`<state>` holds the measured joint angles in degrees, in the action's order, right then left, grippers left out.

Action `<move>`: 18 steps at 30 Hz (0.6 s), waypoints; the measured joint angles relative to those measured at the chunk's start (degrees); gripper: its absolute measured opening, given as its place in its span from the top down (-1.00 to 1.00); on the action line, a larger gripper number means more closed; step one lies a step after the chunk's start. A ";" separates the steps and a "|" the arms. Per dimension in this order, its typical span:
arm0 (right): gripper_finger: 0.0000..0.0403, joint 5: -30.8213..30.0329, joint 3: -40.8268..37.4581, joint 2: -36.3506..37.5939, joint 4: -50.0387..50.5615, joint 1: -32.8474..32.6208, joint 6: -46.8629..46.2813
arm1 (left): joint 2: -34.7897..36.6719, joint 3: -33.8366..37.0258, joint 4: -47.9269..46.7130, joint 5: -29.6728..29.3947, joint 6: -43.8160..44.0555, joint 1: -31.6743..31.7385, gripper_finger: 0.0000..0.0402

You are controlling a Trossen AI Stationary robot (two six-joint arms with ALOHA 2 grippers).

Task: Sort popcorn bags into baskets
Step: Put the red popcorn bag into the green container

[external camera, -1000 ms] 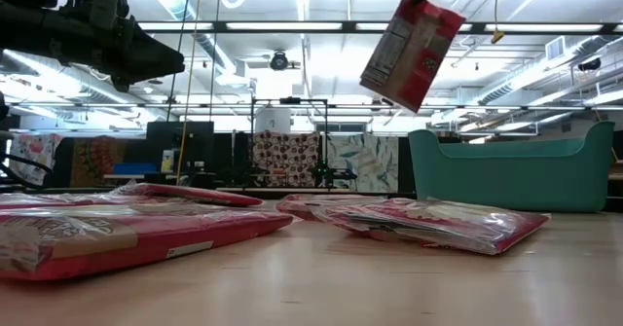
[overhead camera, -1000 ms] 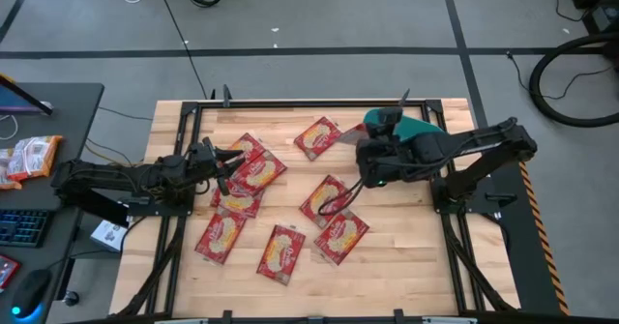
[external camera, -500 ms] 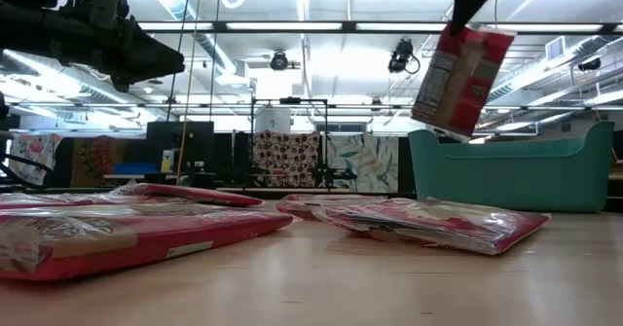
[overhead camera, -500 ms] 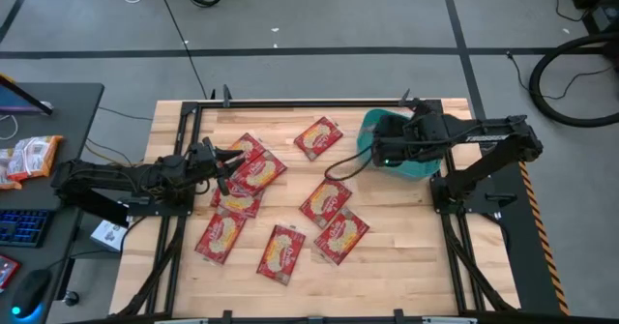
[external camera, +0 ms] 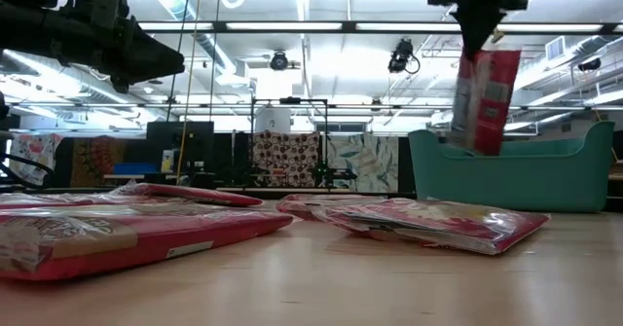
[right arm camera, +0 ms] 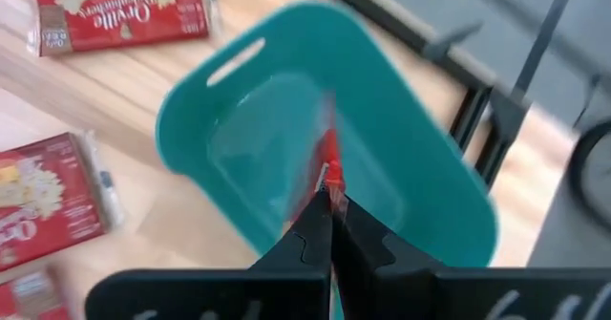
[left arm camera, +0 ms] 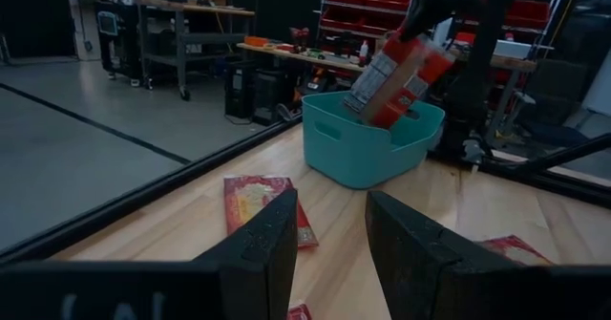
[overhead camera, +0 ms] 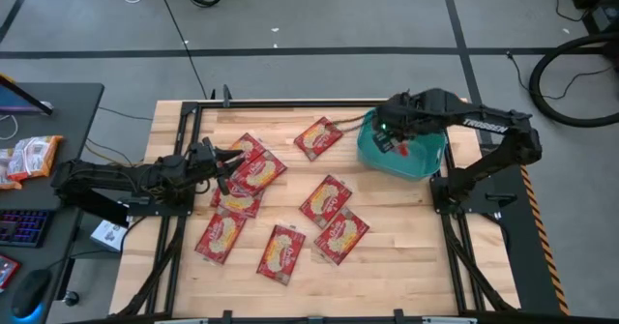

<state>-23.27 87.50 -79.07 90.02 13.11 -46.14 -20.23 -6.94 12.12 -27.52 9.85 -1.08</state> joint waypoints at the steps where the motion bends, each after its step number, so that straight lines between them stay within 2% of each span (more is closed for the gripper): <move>1: 0.97 1.89 0.00 0.00 0.00 1.40 0.04 | 0.00 0.00 0.00 0.21 -0.01 0.00 0.35; 10: 0.96 11.25 -0.06 0.00 -0.02 9.44 1.14 | 0.00 0.00 0.00 0.30 -0.07 0.00 0.35; 13: 0.96 12.53 -1.28 -0.19 -0.03 11.46 1.46 | 0.00 0.00 0.00 0.30 -0.09 -0.01 0.35; 18: 0.97 19.16 -4.58 -0.58 0.08 15.72 2.15 | 0.00 0.00 0.00 0.30 -0.15 -0.02 0.35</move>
<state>-4.11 82.93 -79.65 90.10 28.83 -43.98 -20.23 -6.94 12.12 -27.22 9.69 -1.10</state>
